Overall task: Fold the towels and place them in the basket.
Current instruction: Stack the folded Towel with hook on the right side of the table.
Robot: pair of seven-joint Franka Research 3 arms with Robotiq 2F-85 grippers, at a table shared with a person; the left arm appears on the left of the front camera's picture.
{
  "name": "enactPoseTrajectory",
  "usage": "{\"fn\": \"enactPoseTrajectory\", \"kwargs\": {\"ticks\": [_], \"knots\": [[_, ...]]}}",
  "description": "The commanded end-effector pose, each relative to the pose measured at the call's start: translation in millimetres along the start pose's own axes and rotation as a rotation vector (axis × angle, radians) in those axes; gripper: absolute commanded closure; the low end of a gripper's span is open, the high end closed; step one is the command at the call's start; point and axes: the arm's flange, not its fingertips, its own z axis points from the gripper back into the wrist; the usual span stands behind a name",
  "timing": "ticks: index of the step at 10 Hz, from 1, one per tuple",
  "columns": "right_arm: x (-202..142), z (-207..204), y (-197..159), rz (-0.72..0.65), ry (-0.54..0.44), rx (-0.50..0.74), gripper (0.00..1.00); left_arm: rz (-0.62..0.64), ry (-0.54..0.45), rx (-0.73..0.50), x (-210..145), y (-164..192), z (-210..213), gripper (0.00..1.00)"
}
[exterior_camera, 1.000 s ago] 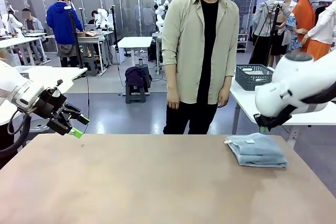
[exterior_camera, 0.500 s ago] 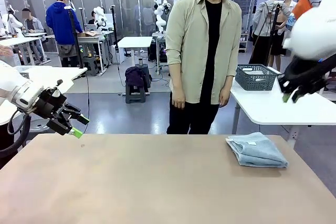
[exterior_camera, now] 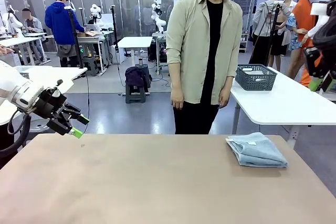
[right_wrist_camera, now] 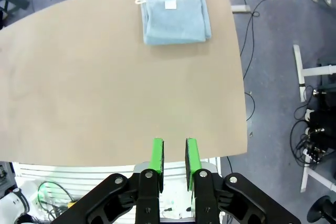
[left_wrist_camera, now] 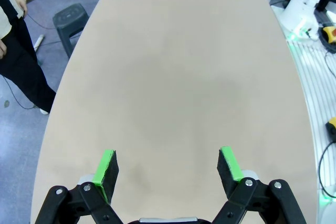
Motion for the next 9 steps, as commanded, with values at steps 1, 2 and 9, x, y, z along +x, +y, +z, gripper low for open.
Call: {"fn": "enactPoseTrajectory", "kwargs": {"ticks": [1,2,9], "knots": [[-13,0,5,0.008,0.011,0.006,0.76,-0.007,0.006,-0.002,1,-1,1,0.04],[-18,-3,4,0.054,-0.014,-0.038,0.76,-0.007,0.006,-0.002,1,-1,1,0.04],[-14,8,4,0.02,-0.004,-0.014,0.76,-0.007,0.006,-0.002,1,-1,1,0.04]]}}
